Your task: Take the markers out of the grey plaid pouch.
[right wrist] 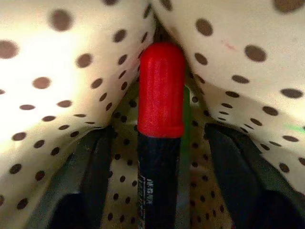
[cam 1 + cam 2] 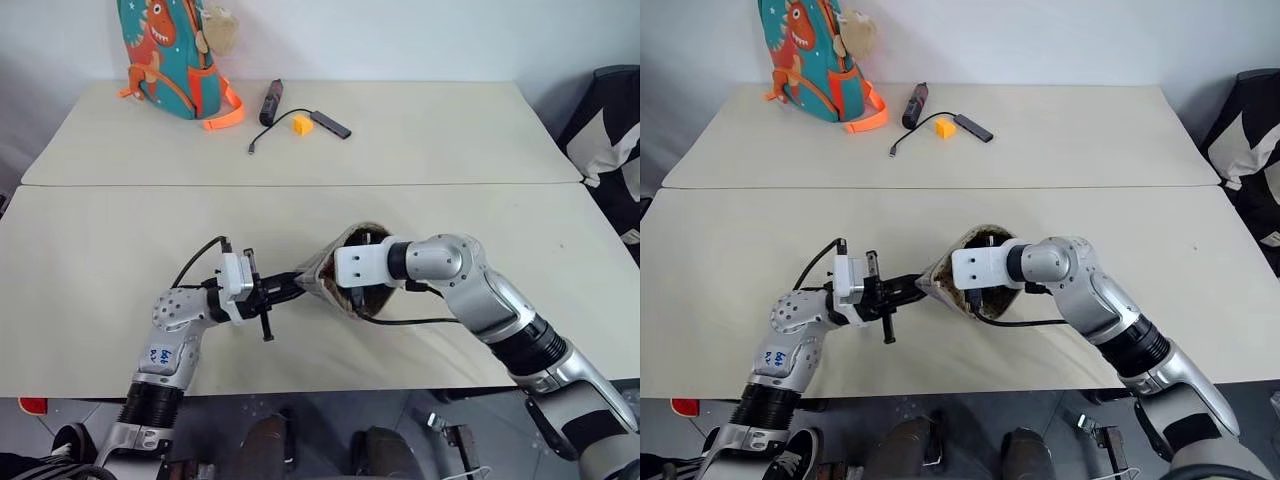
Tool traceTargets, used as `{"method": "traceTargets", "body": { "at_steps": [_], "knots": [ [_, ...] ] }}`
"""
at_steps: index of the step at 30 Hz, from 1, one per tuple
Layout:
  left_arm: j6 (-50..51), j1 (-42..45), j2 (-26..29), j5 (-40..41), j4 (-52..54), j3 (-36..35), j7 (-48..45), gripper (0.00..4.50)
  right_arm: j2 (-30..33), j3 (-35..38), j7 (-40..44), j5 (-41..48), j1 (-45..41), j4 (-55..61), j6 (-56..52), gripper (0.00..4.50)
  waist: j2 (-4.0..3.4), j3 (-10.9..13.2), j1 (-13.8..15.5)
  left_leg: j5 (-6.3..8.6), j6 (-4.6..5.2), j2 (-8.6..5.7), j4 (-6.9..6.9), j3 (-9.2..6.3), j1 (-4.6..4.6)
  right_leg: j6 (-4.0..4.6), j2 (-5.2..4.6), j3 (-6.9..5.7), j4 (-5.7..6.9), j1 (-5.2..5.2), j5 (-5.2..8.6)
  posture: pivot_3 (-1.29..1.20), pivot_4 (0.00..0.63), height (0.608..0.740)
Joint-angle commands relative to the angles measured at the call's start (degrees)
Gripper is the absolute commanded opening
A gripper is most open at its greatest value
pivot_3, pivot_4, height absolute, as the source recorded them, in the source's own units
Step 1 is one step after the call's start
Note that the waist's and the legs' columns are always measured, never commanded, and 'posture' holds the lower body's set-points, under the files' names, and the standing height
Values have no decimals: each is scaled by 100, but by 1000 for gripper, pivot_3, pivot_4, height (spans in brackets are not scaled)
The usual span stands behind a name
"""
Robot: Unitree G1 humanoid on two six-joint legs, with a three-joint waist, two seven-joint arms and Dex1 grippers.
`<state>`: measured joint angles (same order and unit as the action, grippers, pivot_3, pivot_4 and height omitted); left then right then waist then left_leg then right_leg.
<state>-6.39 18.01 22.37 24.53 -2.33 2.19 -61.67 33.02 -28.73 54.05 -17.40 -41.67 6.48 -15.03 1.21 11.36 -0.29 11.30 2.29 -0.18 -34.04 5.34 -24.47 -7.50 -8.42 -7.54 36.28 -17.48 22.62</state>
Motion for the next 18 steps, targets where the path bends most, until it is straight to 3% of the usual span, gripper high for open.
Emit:
{"method": "traceTargets", "body": {
  "at_steps": [1, 5, 9, 18],
  "knots": [
    [-95, 37, -23, 81, 403, -5, -5, 0, 20, 158, -10, -17, 108, 45, 10, 1961, 0, 0, 1, 0, 0, 0, 0, 0, 0, 0, 0, 0, 0, 0, 0, 0, 150, 740],
    [-171, -7, 26, 35, 332, -59, 11, 0, 107, 355, 216, 136, 78, 441, -135, 680, 0, 0, 9, 0, 0, 0, 0, -1, 0, 0, -1, 0, -1, 1, 0, 0, 150, 740],
    [-257, -110, 190, 24, 169, -238, -15, 0, 183, 825, 667, 632, -247, 1218, -852, 651, -2, 1, 5, 0, 0, 0, 0, -2, -1, 0, -2, 0, -2, -1, 0, 0, 150, 740],
    [-401, -67, 187, -96, -11, -280, 82, 0, 223, 1436, 780, 1615, 1, 1742, -1446, 651, -2, 1, 15, 1, -1, 2, 1, -3, -3, 0, -5, -1, -11, 2, 0, 0, 150, 740]
  ]
}}
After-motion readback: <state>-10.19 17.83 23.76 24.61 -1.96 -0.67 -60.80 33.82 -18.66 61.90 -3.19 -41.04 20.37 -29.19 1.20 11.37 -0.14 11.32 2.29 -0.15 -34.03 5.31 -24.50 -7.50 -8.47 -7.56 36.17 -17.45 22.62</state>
